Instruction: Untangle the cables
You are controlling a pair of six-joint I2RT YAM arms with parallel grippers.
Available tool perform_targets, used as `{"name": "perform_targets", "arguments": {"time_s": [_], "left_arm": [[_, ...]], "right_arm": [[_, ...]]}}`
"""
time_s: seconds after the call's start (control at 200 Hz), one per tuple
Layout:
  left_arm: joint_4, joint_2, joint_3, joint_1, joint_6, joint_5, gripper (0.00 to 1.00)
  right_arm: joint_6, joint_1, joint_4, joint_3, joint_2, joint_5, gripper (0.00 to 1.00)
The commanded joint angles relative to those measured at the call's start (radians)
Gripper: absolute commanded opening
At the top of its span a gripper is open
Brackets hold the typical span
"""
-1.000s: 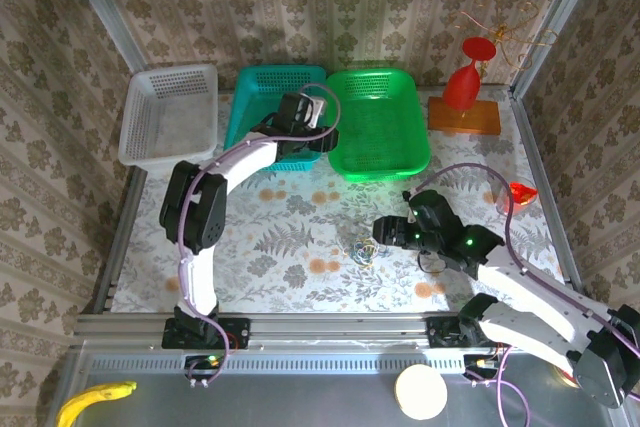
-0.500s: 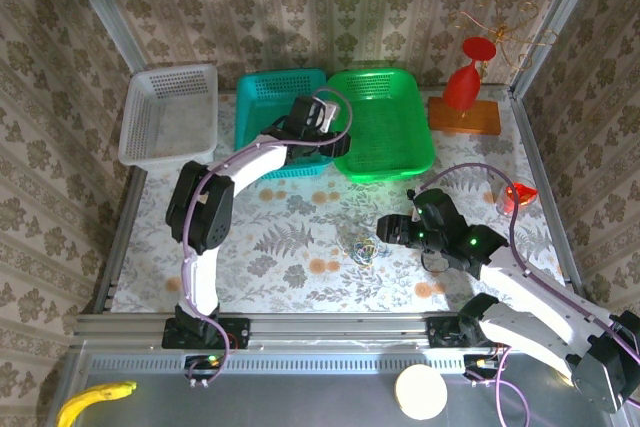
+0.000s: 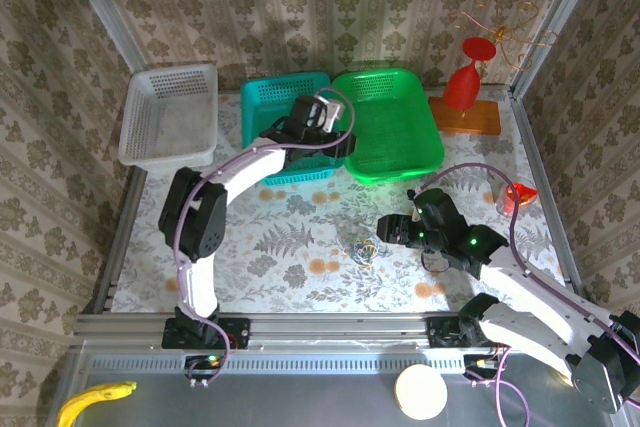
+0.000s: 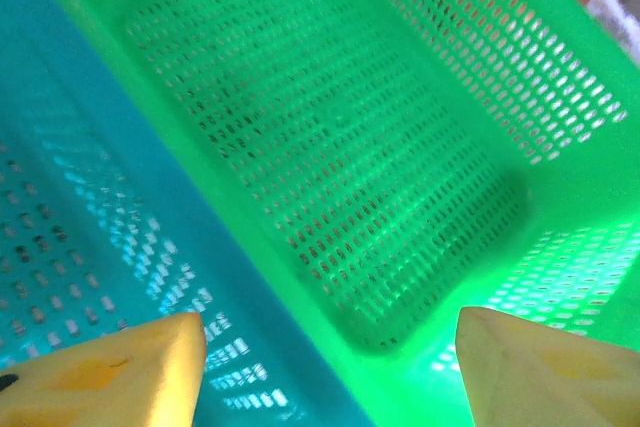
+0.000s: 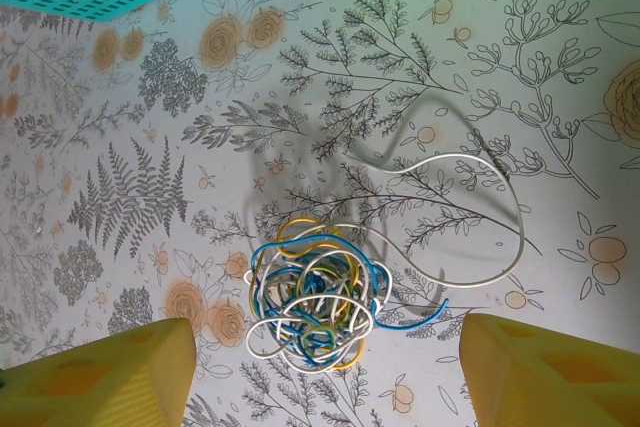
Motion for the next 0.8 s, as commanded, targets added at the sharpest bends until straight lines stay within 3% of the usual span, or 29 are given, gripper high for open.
{"name": "perform_targets", "arguments": {"time_s": [0.0,0.23,0.475,0.6,0.795], "left_arm": [[0.033,-0.135,-0.039,0.089,-0.051,0.004,0.68],[-0.018,-0.295,-0.124,0.379,-0.093,-0.016,0.71],[-0.063,-0.263,-0.146,0.680,-0.126,0.060,0.73],[-0.082,-0.203,-0.129,0.740,-0.098,0.093,0.73],[-0.131,-0.107,-0.085,0.736,-0.029,0.112,0.73]], "right_arm": [[-0.005,-0.007,0.004,0.001,0.010,-0.025,0.72],[-0.009,-0.007,0.025,0.001,0.029,-0.035,0.73],[-0.007,-0.007,0.037,0.006,0.043,-0.047,0.73],[-0.004,-0.007,0.033,0.008,0.042,-0.046,0.73],[0.004,-0.007,0.028,0.008,0.031,-0.046,0.73]]}}
